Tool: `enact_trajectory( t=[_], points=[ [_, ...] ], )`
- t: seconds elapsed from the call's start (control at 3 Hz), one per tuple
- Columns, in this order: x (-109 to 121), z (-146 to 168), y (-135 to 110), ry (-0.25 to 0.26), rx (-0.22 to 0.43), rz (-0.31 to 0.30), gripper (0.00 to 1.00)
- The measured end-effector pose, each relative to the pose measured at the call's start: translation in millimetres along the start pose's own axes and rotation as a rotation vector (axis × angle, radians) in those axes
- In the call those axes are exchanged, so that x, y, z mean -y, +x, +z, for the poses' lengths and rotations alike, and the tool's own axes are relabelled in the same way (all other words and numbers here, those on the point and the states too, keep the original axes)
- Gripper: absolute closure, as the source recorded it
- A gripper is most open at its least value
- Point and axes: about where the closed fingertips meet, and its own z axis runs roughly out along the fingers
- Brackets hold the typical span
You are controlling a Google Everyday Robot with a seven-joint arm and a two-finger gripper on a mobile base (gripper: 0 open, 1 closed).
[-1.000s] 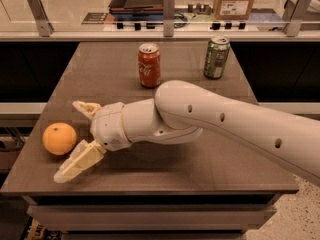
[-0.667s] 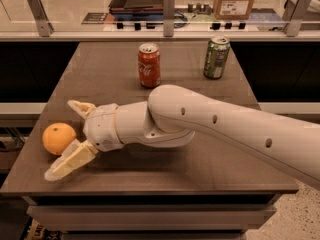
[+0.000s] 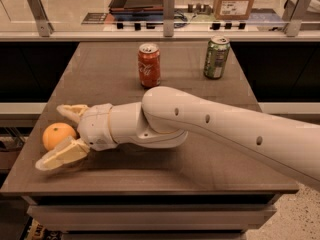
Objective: Pick orange
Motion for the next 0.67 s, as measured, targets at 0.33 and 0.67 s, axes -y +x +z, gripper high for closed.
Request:
enact_trajectory(
  t=[0.33, 0.67],
  points=[
    [-1.4, 1.4, -1.1, -0.003, 0.000, -0.002, 0.41],
    [-2.8, 2.7, -2.3, -0.006, 0.000, -0.005, 0.65]
  ],
)
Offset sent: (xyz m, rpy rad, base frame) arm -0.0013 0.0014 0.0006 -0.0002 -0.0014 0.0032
